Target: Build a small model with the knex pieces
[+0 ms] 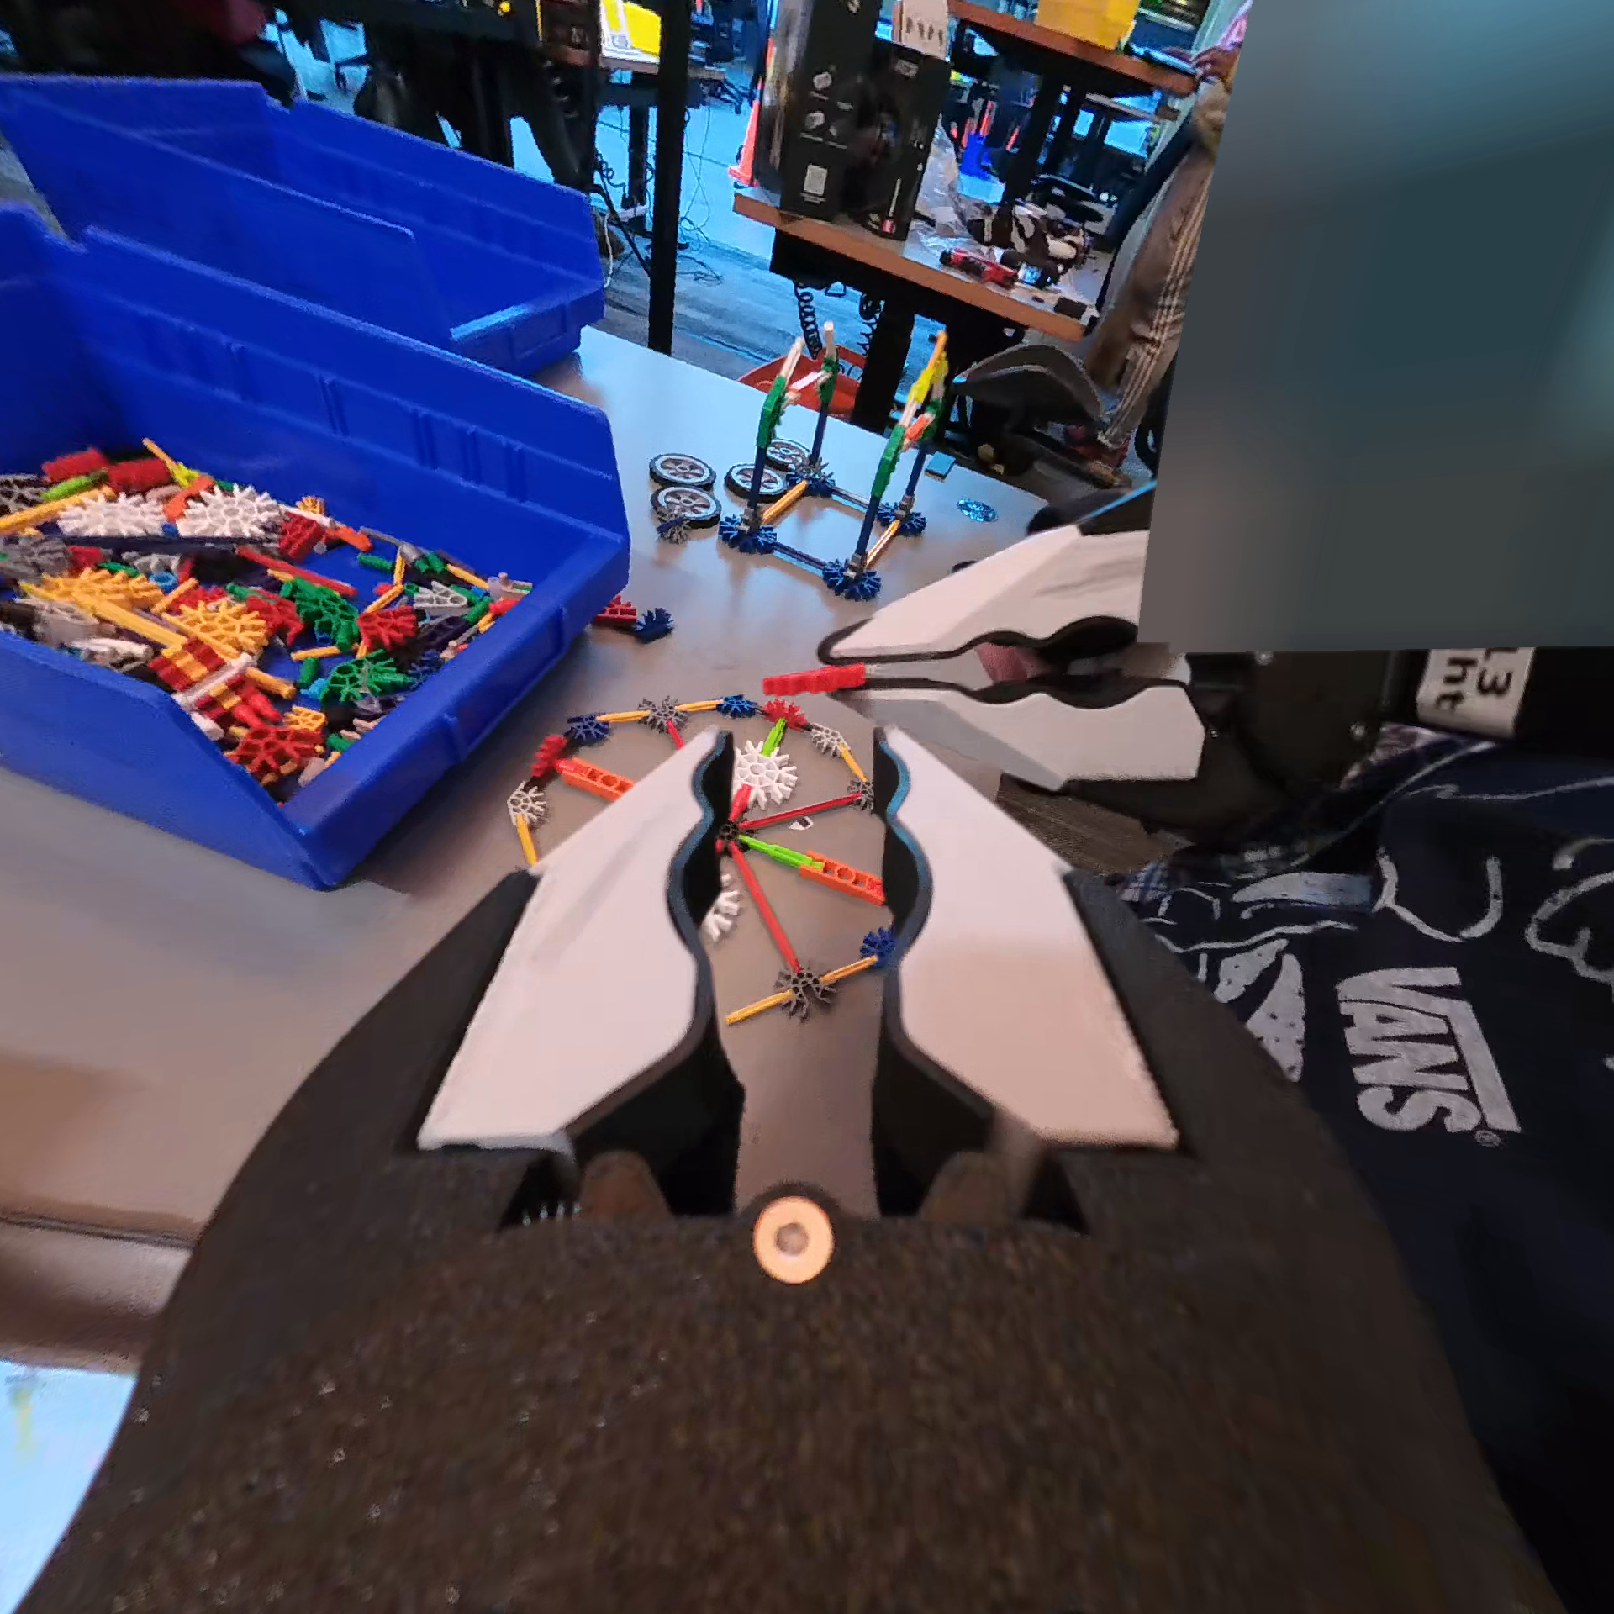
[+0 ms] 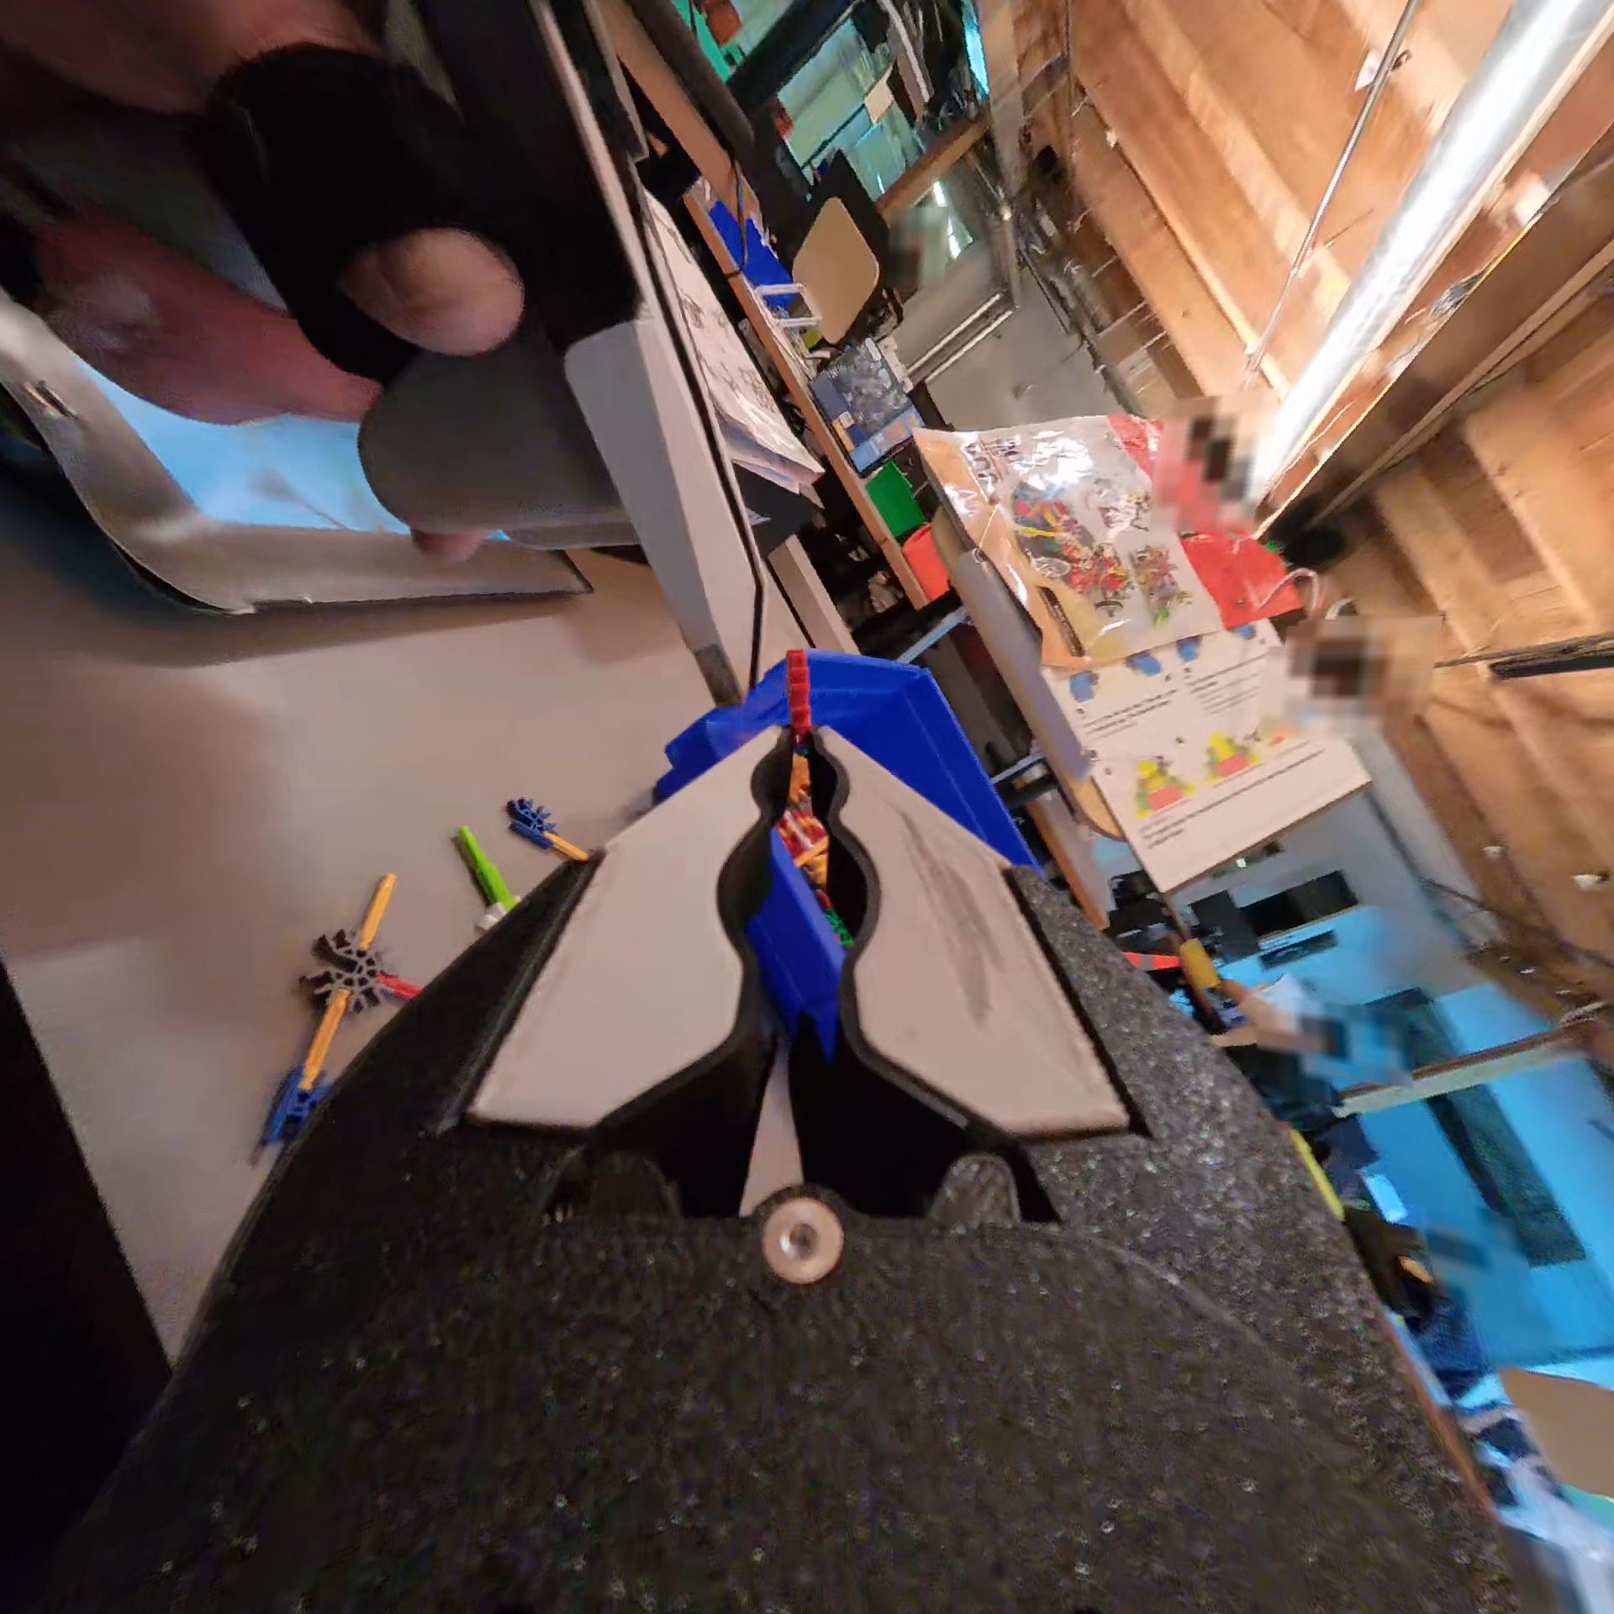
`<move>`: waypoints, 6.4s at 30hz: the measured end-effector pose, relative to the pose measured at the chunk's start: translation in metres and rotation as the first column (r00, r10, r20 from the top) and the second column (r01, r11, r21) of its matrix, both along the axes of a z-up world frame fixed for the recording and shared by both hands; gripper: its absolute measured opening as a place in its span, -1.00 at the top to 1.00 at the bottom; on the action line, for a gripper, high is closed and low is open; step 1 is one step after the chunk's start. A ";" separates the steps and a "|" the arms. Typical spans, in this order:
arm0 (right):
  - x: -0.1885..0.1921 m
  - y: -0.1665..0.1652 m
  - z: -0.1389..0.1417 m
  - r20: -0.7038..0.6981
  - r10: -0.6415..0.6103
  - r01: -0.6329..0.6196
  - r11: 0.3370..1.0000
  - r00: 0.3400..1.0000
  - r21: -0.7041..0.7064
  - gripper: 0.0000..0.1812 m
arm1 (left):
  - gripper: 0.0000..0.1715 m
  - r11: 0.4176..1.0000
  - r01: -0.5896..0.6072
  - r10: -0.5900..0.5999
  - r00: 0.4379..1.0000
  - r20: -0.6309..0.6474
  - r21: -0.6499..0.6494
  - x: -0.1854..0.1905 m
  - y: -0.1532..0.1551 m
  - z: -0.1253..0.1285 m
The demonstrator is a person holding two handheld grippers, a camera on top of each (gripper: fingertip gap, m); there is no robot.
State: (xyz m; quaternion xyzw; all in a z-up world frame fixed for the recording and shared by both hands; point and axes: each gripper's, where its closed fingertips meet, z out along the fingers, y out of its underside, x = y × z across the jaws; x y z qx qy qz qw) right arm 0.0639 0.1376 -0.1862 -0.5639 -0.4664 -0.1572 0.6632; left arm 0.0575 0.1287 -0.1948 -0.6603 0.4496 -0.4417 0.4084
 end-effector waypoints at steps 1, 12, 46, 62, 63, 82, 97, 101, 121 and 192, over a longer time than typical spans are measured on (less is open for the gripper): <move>-0.001 0.001 0.000 0.026 -0.008 0.007 1.000 1.000 0.018 0.98 | 0.64 1.000 -0.002 0.002 1.000 -0.004 -0.003 0.001 -0.001 -0.002; -0.006 0.005 -0.016 0.121 0.003 -0.008 0.999 0.993 0.034 0.97 | 0.80 0.999 -0.045 0.044 0.998 -0.038 -0.026 0.000 0.004 -0.011; 0.188 0.022 -0.134 0.553 -0.237 0.498 0.775 0.799 -0.388 0.96 | 0.83 0.992 0.066 -0.059 0.996 -0.073 0.107 0.033 0.026 0.003; 0.187 0.008 -0.125 0.448 -0.183 0.421 0.746 0.875 -0.516 0.82 | 0.79 0.992 0.029 -0.021 0.997 -0.068 0.124 0.016 0.035 0.004; 0.189 0.009 -0.123 0.444 -0.191 0.425 0.743 0.875 -0.517 0.82 | 0.79 0.992 0.028 -0.019 0.998 -0.068 0.126 0.015 0.035 0.004; 0.104 0.139 -0.017 0.141 -0.086 0.163 0.629 0.986 -0.760 0.86 | 0.77 0.956 -0.130 0.153 0.986 -0.070 0.262 -0.047 0.084 0.012; 0.126 0.216 -0.087 0.572 0.192 0.505 0.307 0.798 -0.807 0.87 | 0.77 0.954 -0.185 0.183 0.983 0.031 0.236 -0.080 0.105 0.011; 0.133 0.210 -0.101 0.622 0.290 0.573 0.242 0.727 -0.783 0.82 | 0.77 0.952 -0.191 0.187 0.982 0.039 0.237 -0.083 0.106 0.011; 0.142 0.209 -0.131 0.738 0.366 0.704 0.250 0.567 -0.665 0.99 | 0.77 0.950 -0.193 0.184 0.981 0.060 0.244 -0.091 0.101 0.013; 0.190 0.013 -0.070 0.146 -0.156 0.195 0.379 0.977 -0.904 0.98 | 0.44 0.919 0.233 -0.136 0.945 -0.298 0.319 0.140 -0.033 -0.050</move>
